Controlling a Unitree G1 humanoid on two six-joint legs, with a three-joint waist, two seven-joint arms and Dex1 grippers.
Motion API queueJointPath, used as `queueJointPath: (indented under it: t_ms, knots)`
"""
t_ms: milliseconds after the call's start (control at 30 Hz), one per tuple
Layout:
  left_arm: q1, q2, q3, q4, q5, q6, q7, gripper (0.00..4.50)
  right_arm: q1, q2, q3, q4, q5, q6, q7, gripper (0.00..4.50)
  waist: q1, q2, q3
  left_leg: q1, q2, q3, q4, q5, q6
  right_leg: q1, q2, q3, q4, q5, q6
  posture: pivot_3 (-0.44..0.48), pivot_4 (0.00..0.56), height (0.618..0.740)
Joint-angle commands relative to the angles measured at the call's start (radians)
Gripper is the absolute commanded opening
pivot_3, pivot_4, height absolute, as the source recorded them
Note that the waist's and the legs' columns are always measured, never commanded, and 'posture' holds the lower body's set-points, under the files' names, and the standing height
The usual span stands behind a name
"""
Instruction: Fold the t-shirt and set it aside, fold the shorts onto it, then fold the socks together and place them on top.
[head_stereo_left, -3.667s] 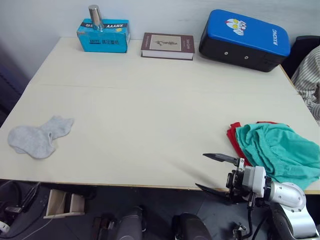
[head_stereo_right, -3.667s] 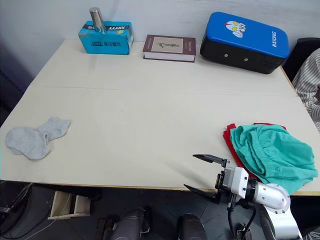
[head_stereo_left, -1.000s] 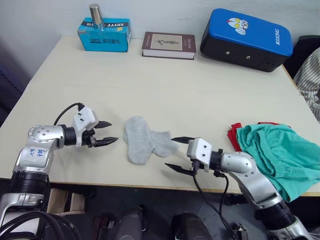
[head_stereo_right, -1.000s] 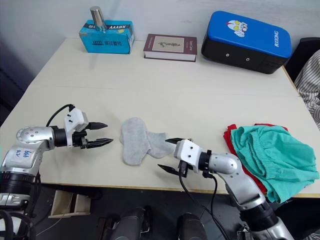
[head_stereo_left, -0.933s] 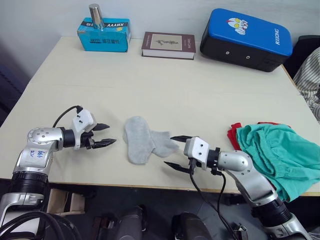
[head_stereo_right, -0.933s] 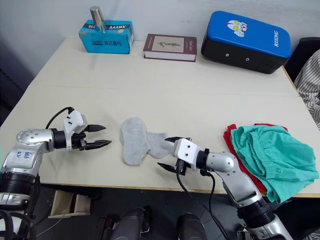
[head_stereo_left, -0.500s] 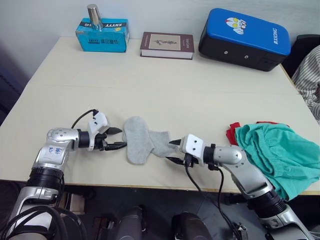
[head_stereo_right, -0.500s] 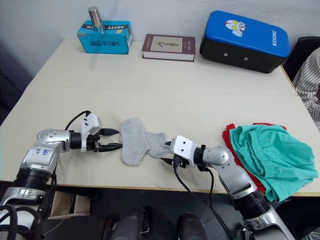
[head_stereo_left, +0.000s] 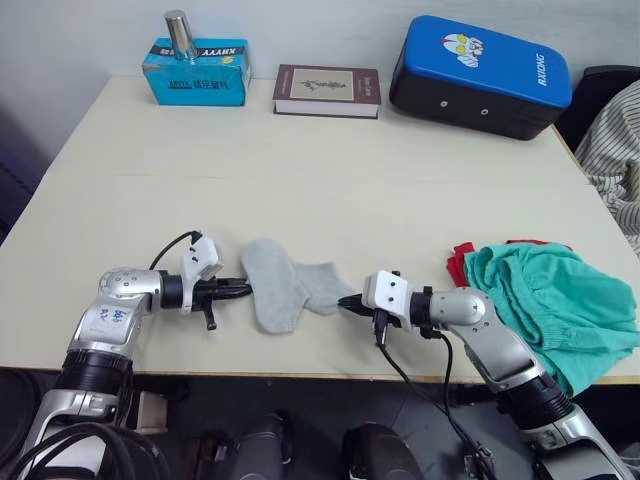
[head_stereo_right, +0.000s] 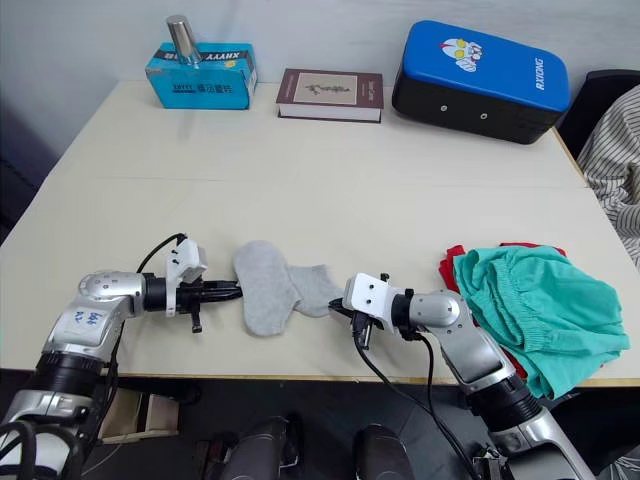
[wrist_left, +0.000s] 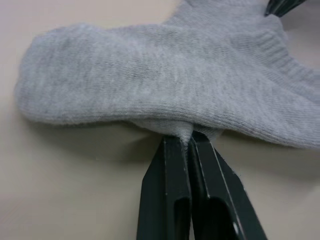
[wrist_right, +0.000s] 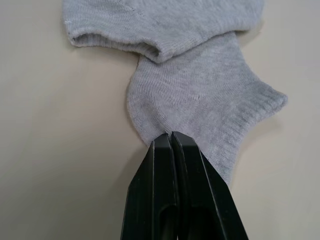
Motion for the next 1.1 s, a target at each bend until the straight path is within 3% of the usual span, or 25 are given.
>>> queueJointPath:
  t_ms: [33,167,367,500,667,733,800,833,967,1100]
  knots:
    - [0.091,0.011,0.013,-0.136,-0.033,0.071,0.023,0.03,-0.029,-0.024,-0.037,0.036,0.006,-0.057,0.027,0.00,-0.003,0.000,0.000,0.000,0.000,0.000,0.000,0.000,0.000,0.000,0.000,0.000,0.000,0.000,0.000,0.000,0.150,0.740]
    - [0.184,-0.001,0.043,-0.283,-0.056,0.120,0.095,0.03,-0.044,-0.048,-0.045,0.086,0.020,-0.098,0.076,0.00,-0.003,0.000,0.000,0.000,0.000,0.000,0.000,0.000,0.000,0.000,0.000,0.000,0.000,0.000,0.000,0.000,0.150,0.740]
    - [0.228,-0.020,0.081,-0.333,-0.079,0.166,0.184,0.03,-0.011,-0.025,-0.059,0.058,0.065,-0.067,0.093,0.00,-0.001,0.000,0.000,0.000,0.000,0.000,0.000,0.000,0.000,0.001,0.000,0.000,-0.001,0.000,0.000,0.000,0.150,0.740]
    - [0.280,0.025,0.122,-0.377,-0.137,0.234,0.158,0.97,0.043,-0.030,-0.097,-0.036,0.163,0.011,0.127,0.88,-0.004,0.000,0.000,0.000,0.000,-0.001,-0.001,0.000,0.000,0.000,0.000,0.000,-0.001,0.000,0.000,0.000,0.150,0.740]
    - [0.308,0.123,0.202,-0.425,-0.231,0.466,0.181,2.55,0.150,-0.070,-0.161,-0.192,0.305,0.063,0.179,2.69,-0.003,0.001,0.000,0.000,0.001,-0.001,-0.002,-0.001,0.000,0.000,0.000,0.000,-0.001,0.000,0.000,0.000,0.150,0.740]
    - [0.309,0.148,0.259,-0.423,-0.314,0.523,0.137,3.22,0.189,-0.066,-0.190,-0.261,0.373,0.152,0.144,3.44,-0.003,0.001,0.001,0.001,0.001,-0.001,-0.002,-0.001,0.000,0.000,0.000,0.000,-0.002,0.000,0.000,0.000,0.150,0.740]
    - [0.257,0.155,0.314,-0.384,-0.382,0.606,0.142,3.86,0.240,-0.058,-0.203,-0.345,0.469,0.367,0.046,4.17,-0.001,0.001,0.001,0.000,0.001,-0.001,-0.003,-0.002,0.000,0.000,0.000,0.000,-0.002,0.000,0.000,0.000,0.150,0.740]
    - [0.220,0.150,0.320,-0.363,-0.392,0.632,0.163,3.87,0.250,-0.055,-0.191,-0.380,0.505,0.472,0.002,4.47,0.002,0.001,0.001,0.000,0.001,-0.002,-0.003,-0.002,0.001,0.000,0.000,0.000,-0.002,0.000,0.000,0.000,0.150,0.740]
    - [0.057,0.100,0.268,-0.239,-0.348,0.668,0.275,3.87,0.227,0.029,-0.147,-0.407,0.624,0.769,-0.137,4.47,0.006,0.000,0.000,-0.001,0.000,-0.005,-0.003,-0.006,-0.002,0.000,0.000,0.001,-0.003,0.000,-0.001,0.000,0.150,0.740]
    - [-0.042,0.073,0.174,-0.133,-0.274,0.619,0.299,3.87,0.170,0.095,-0.116,-0.360,0.636,0.898,-0.212,4.47,-0.002,0.001,0.000,-0.001,-0.001,-0.003,-0.003,-0.001,-0.001,0.000,0.000,0.001,-0.003,0.000,-0.001,0.000,0.150,0.740]
